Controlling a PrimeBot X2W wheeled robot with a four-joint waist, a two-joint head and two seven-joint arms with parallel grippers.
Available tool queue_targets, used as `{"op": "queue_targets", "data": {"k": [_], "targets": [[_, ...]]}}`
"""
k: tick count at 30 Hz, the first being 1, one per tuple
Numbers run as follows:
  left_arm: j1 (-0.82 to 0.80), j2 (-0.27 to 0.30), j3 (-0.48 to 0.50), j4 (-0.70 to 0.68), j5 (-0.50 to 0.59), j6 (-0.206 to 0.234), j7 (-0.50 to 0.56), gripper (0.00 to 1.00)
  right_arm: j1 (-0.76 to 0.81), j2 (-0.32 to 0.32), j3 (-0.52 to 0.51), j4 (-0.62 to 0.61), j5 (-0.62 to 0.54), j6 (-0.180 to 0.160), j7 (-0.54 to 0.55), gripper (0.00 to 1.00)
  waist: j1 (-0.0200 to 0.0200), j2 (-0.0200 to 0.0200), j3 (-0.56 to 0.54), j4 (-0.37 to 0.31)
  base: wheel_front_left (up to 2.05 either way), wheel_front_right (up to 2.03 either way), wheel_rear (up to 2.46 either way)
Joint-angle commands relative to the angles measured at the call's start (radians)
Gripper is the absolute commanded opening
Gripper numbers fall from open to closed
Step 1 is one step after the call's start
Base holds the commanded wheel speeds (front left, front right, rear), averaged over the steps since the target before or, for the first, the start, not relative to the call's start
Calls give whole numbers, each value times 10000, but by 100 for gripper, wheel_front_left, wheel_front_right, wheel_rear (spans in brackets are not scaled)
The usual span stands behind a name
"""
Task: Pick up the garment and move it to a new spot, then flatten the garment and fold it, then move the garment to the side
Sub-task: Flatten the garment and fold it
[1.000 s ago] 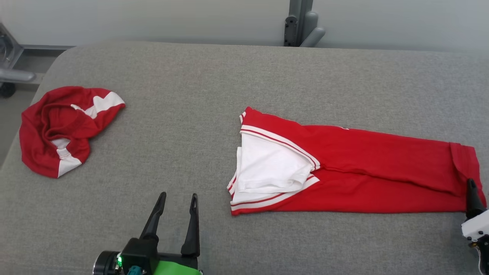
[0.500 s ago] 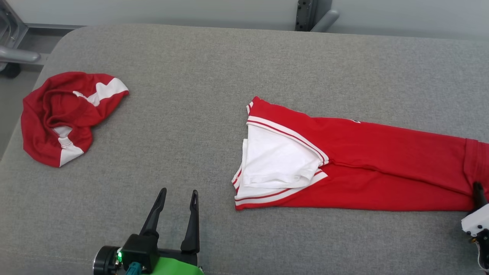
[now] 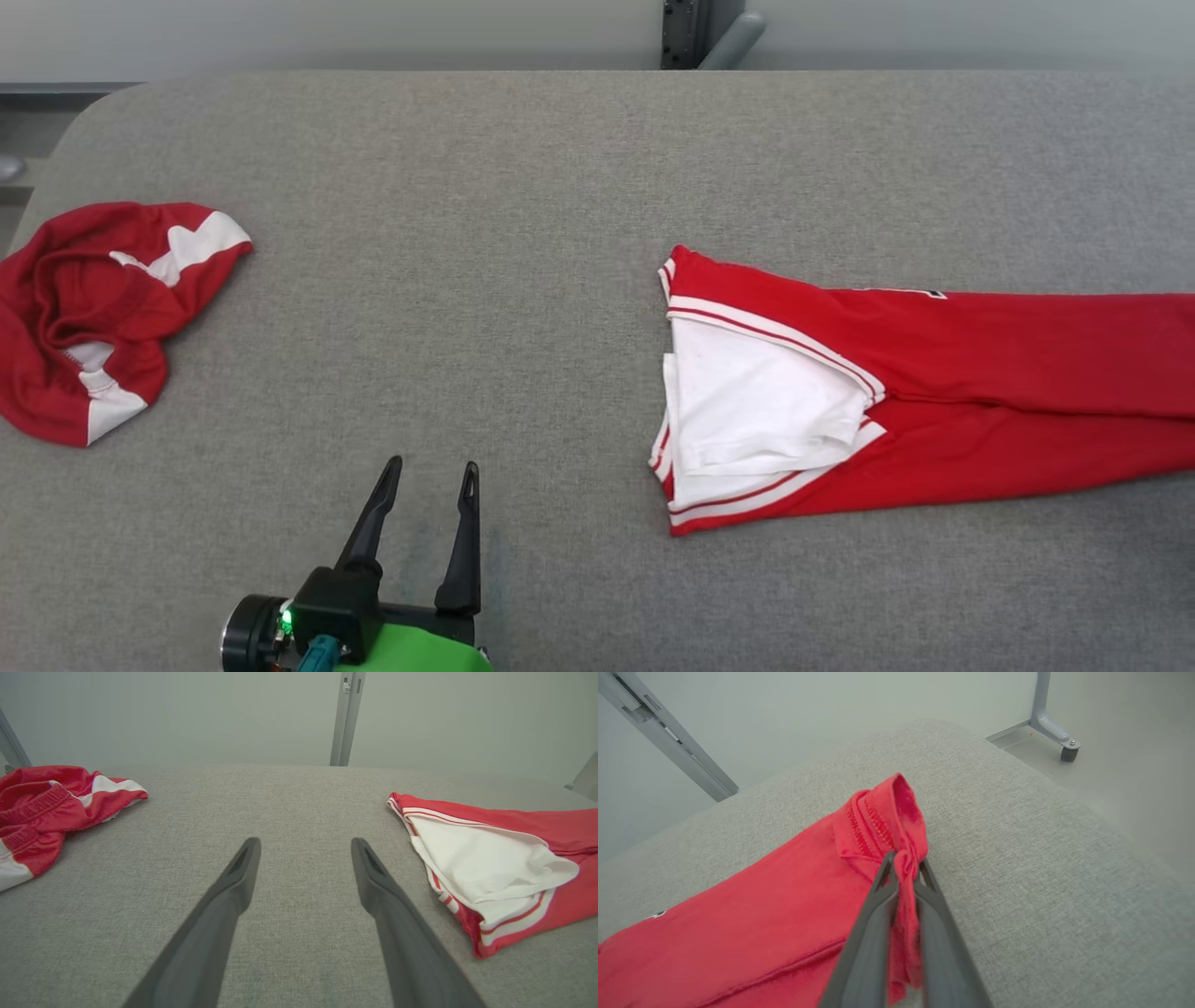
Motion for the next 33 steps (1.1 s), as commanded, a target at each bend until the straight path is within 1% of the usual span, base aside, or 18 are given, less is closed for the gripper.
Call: {"op": "queue_targets", "data": {"k": [1,4,8,10,12,13,15,17,20,24,28,33], "targets": [[-107,-11,50,13,105,-51,-20,100,-119,-131,-61,-65,-78,-19,-50,0,0,0,12,-158,0,0,0],[-106,-32,86,74,173,-139,-20,100,-257,-300,15,-363,-207,-18,-50,0,0,0,-14,-287,0,0,0],[-89,-83,103,178,212,-199,-20,100,-374,-347,547,-1255,-344,-16,-43,0,0,0,-108,-367,0,0,0],[-73,-117,61,245,256,-246,-20,100,-276,-430,976,-1922,-488,-15,-43,0,0,0,-176,-315,0,0,0],[-44,-144,47,309,241,-295,-20,100,-101,-375,1413,-2795,-368,-15,23,0,0,0,-257,-235,0,0,0],[49,-167,97,371,154,-319,-21,100,15,-352,1694,-3635,-211,-13,256,0,0,0,-330,-170,0,0,0],[93,-193,113,433,141,-333,-21,100,118,-406,1934,-4307,-250,-15,502,0,0,0,-393,-92,0,0,0],[103,-231,77,518,142,-380,-21,100,143,-313,2158,-4897,-366,-11,736,0,0,0,-466,20,0,0,0],[93,-281,11,601,138,-412,-21,100,93,-8,2381,-5482,-523,-13,1073,0,0,0,-582,208,0,0,0],[115,-325,-63,646,135,-435,-21,100,-63,670,2612,-5865,-831,-11,1517,0,0,0,-680,504,0,0,0],[164,-351,-58,696,119,-456,-21,100,-125,1486,2895,-5932,-923,-11,1936,0,0,0,-719,833,0,0,0],[168,-382,-91,800,109,-503,-21,100,-222,2379,3184,-5477,-1051,-11,2226,0,0,0,-714,1183,0,0,0]]}}
